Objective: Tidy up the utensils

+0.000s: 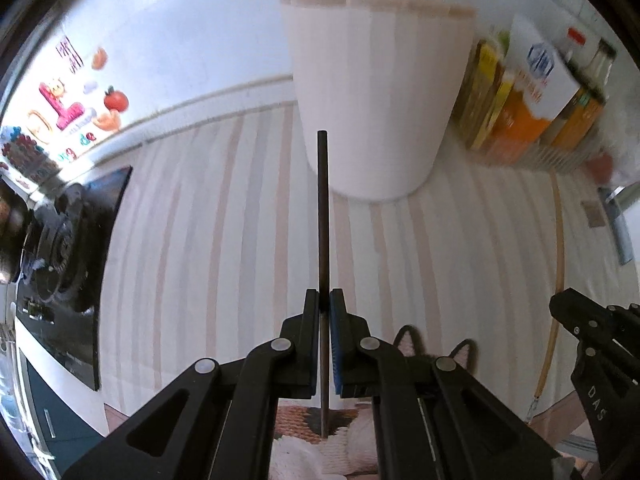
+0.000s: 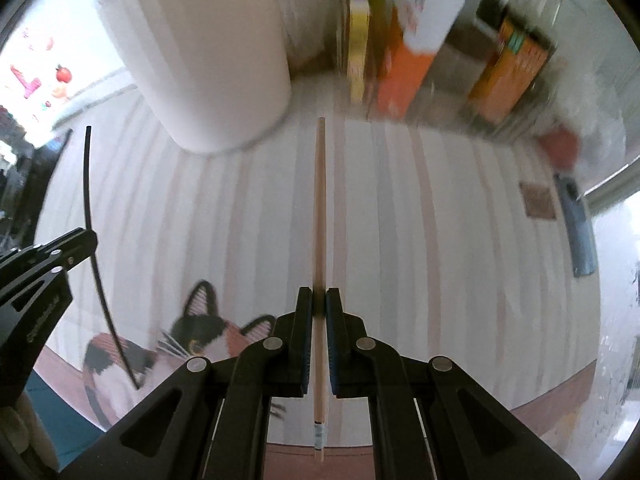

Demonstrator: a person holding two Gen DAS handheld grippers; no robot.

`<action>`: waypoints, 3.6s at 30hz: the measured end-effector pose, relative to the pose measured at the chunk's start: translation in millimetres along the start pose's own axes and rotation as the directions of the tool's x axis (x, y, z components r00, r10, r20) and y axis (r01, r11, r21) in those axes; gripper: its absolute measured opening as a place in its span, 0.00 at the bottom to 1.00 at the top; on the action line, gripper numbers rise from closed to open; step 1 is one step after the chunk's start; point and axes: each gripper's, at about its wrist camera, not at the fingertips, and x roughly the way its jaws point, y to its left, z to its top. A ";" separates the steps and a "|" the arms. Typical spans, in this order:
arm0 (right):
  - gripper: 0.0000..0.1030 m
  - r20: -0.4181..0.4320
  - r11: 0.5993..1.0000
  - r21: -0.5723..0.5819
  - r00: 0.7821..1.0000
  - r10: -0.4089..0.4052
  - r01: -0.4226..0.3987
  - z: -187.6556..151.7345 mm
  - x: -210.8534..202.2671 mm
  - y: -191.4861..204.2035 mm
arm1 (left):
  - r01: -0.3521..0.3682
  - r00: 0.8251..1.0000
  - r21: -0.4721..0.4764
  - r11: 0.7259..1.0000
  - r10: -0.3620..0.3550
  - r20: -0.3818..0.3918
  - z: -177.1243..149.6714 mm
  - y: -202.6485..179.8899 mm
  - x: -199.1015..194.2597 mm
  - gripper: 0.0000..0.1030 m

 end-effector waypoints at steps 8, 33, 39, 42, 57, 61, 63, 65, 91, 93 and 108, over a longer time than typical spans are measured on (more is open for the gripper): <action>0.07 0.165 1.000 -0.013 0.986 0.023 -0.021 13.9 -58.3 3.8 | 0.038 0.991 -0.003 0.999 -0.037 0.131 11.7 2.7 -54.3 0.02; 0.07 0.469 0.955 0.037 0.849 0.243 -0.294 148.7 -208.7 -32.4 | 0.256 0.925 -0.087 0.963 -0.217 0.313 101.6 47.3 -142.5 0.08; 0.07 0.217 0.958 0.080 0.943 0.252 -0.274 121.7 -116.8 -29.0 | 0.225 0.969 -0.409 0.884 -0.248 -0.002 50.7 89.9 1.4 0.42; 0.07 0.086 0.966 0.117 0.972 0.221 -0.230 103.6 -57.3 -27.3 | 0.204 0.947 -0.542 0.815 -0.305 -0.102 29.4 94.8 64.5 0.42; 0.07 -0.137 0.992 0.114 0.990 -0.044 0.060 80.5 72.1 -33.1 | -0.131 0.966 -0.504 0.853 -0.003 -0.257 33.3 26.5 158.4 0.19; 0.07 -0.149 0.991 0.113 0.987 -0.059 0.077 76.4 76.1 -37.7 | -0.093 0.971 -0.396 0.914 -0.005 -0.239 24.7 18.4 153.9 0.06; 0.07 -0.152 0.991 0.104 0.986 -0.063 0.079 72.6 76.2 -39.3 | -0.057 0.971 -0.298 0.953 -0.015 -0.237 9.1 17.2 147.9 0.06; 0.07 -0.160 0.993 0.098 0.986 -0.056 0.072 67.6 73.8 -44.0 | -0.044 0.971 -0.197 0.980 -0.005 -0.240 -8.0 14.4 140.8 0.06; 0.07 -0.201 0.997 0.083 0.980 0.011 0.006 28.0 76.1 -3.9 | 0.017 0.976 -0.062 0.998 -0.030 -0.217 -49.8 31.3 85.4 0.03; 0.07 -0.173 0.997 0.081 0.985 0.015 -0.001 25.7 63.5 -6.7 | 0.021 0.984 -0.061 0.998 -0.031 -0.173 -53.5 30.9 67.0 0.03; 0.07 0.153 0.996 0.048 0.986 0.066 -0.074 43.5 -46.5 -10.3 | 0.094 0.979 -0.098 0.991 -0.074 0.190 -11.2 26.3 -81.0 0.03</action>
